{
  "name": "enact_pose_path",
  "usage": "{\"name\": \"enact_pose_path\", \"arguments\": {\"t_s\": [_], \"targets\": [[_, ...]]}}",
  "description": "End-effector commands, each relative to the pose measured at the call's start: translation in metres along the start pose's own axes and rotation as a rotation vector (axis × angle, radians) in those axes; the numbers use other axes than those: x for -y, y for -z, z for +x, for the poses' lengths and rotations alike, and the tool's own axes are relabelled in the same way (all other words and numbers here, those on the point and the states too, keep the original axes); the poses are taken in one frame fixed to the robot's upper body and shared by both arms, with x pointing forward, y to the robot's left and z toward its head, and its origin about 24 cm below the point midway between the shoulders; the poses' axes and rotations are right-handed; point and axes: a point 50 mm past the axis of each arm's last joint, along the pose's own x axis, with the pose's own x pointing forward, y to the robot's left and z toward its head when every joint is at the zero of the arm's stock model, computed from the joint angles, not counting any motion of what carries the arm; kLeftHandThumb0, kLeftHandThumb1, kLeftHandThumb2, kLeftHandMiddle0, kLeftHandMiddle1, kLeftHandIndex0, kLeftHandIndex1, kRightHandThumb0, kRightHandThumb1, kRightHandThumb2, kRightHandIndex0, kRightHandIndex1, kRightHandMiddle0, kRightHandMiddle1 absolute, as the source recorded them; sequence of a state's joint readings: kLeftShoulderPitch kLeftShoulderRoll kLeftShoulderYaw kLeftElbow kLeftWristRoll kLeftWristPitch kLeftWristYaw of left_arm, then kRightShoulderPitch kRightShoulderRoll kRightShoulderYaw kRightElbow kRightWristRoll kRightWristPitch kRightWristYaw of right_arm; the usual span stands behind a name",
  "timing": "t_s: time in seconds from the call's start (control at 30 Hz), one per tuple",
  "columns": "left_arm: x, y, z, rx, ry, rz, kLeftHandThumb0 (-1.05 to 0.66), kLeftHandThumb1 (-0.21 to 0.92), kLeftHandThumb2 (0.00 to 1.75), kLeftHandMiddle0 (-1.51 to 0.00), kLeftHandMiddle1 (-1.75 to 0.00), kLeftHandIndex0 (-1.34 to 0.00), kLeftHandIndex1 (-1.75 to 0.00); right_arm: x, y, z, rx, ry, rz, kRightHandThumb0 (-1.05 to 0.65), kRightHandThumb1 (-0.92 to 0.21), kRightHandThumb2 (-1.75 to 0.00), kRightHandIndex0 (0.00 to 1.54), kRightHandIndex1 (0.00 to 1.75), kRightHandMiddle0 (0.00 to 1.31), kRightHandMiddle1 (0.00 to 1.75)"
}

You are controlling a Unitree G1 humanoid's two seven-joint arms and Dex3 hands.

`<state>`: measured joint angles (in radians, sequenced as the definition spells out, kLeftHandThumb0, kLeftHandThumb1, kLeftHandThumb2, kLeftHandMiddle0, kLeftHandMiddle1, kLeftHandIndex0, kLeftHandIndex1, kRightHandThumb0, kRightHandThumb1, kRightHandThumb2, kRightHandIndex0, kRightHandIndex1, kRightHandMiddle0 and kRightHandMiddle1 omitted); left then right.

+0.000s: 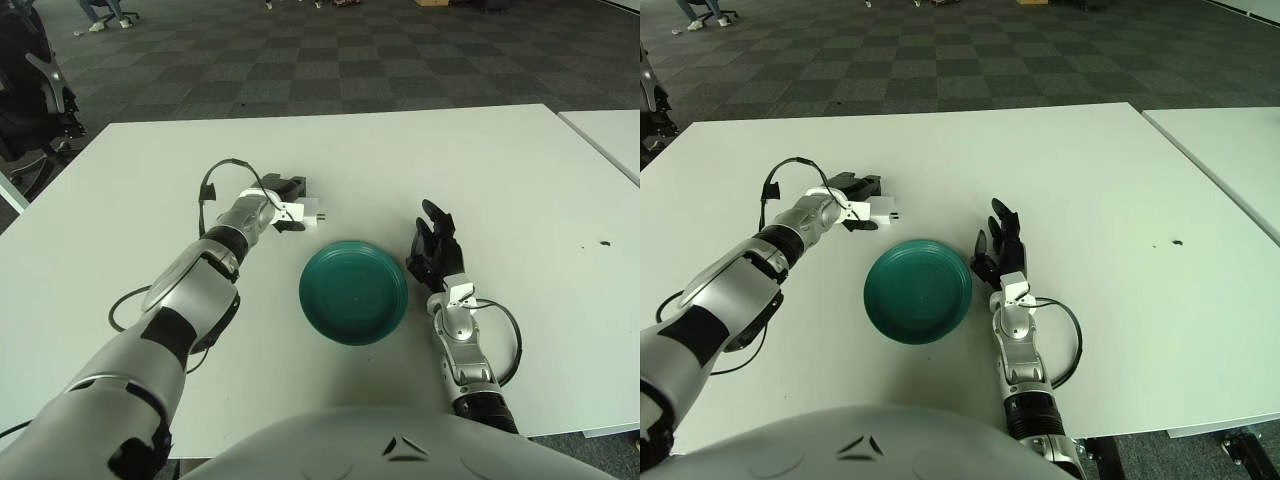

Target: Put the charger into the plate.

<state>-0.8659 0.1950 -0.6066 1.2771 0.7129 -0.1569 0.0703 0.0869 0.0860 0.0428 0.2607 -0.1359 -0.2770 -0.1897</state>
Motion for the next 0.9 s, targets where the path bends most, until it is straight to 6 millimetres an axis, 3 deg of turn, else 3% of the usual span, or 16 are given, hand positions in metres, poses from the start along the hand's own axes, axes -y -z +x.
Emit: {"name": "enact_pose_path", "arguments": {"t_s": [0.0, 0.2, 0.67, 0.87], "targets": [[0.044, 0.006, -0.008, -0.081, 0.084, -0.097, -0.47, 0.41, 1.19, -0.97, -1.75, -0.55, -1.74, 0.000, 0.069, -0.044, -0.394, -0.005, -0.028, -0.79, -0.92, -0.91, 0.38, 0.02, 0.00, 0.52], [0.046, 0.004, -0.008, -0.109, 0.027, -0.174, -0.48, 0.31, 1.31, -1.08, -1.75, -0.61, -1.75, -0.002, 0.070, -0.044, -0.394, -0.005, -0.028, -0.80, -0.92, -0.92, 0.39, 0.02, 0.00, 0.55], [0.043, 0.003, -0.008, -0.090, -0.007, -0.226, -0.50, 0.26, 1.38, -1.19, -1.75, -0.66, -1.75, -0.005, 0.069, -0.045, -0.393, -0.015, -0.030, -0.77, -0.92, -0.90, 0.36, 0.00, 0.00, 0.51], [0.005, 0.009, -0.008, -0.012, -0.134, -0.271, -0.52, 0.22, 1.43, -1.19, -1.75, -0.69, -1.75, -0.005, 0.069, -0.045, -0.396, -0.012, -0.022, -0.77, -0.92, -0.91, 0.35, 0.00, 0.00, 0.50]]}}
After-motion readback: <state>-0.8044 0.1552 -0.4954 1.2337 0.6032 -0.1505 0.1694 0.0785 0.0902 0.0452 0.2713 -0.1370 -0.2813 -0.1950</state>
